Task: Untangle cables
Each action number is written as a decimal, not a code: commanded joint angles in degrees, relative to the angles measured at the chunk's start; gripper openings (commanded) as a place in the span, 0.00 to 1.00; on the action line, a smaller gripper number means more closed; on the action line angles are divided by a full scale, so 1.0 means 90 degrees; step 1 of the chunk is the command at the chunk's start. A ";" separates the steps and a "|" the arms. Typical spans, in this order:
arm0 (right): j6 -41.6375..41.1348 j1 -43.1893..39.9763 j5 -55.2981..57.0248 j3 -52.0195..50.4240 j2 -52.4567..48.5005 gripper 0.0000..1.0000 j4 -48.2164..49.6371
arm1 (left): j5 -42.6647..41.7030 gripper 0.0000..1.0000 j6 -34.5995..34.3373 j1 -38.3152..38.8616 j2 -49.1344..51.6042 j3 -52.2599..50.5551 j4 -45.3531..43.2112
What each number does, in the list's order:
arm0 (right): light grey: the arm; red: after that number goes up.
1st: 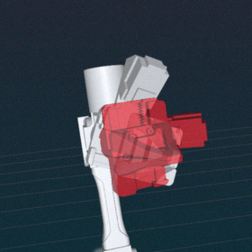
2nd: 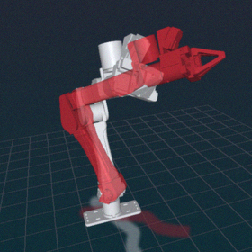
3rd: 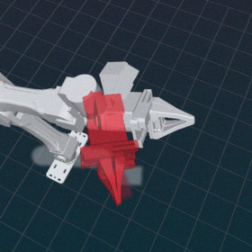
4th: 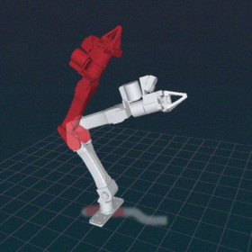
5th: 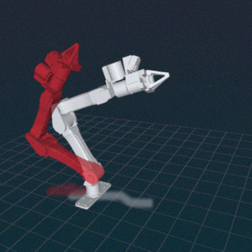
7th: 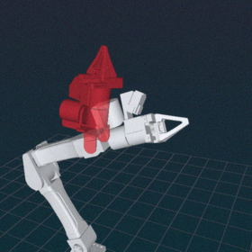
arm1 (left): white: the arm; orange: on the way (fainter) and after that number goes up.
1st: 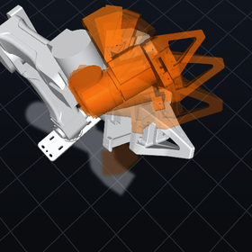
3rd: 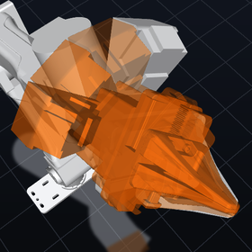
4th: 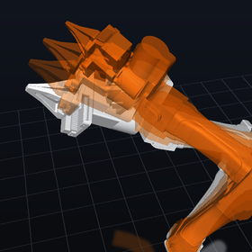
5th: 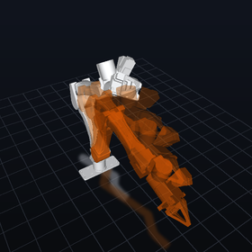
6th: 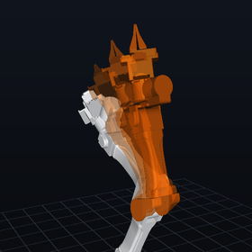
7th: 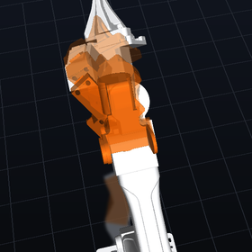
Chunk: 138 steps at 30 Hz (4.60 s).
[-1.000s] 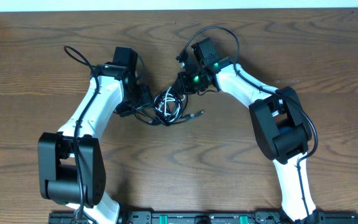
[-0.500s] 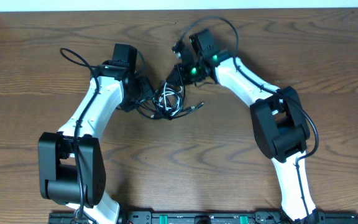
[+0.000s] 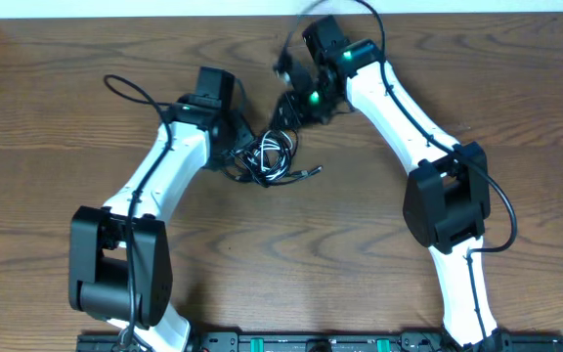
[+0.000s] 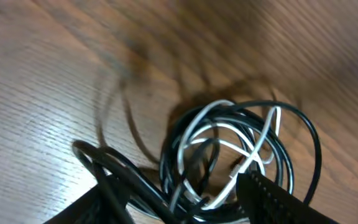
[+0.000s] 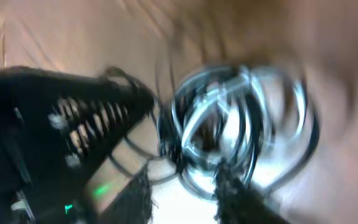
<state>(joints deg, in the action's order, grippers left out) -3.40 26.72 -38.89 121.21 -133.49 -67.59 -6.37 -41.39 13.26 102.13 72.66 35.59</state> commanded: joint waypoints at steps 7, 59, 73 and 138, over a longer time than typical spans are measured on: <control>-0.0362 0.0126 0.0036 -0.0306 -0.0063 0.99 -0.1083 | 0.0500 0.63 -0.0002 0.0119 0.0097 -0.0039 -0.0036; 0.2220 0.0515 0.0376 -0.0163 -0.0046 0.40 0.0571 | -0.1158 0.08 -0.0092 -0.0338 0.1341 -0.0036 -0.1950; 0.2195 0.0471 0.1141 -0.0238 -0.0075 0.50 0.1443 | -0.2397 0.67 -0.0092 -0.0663 0.0763 -0.0002 -0.1945; 0.1644 0.0945 0.3373 -0.0243 -0.0391 0.99 0.3553 | -0.2001 0.85 0.1243 -0.1773 -0.0401 -0.0039 0.0959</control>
<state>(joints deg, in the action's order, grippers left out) 8.99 35.94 -14.55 119.17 -135.39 -36.84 -23.90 -31.20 -2.79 98.26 72.55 43.62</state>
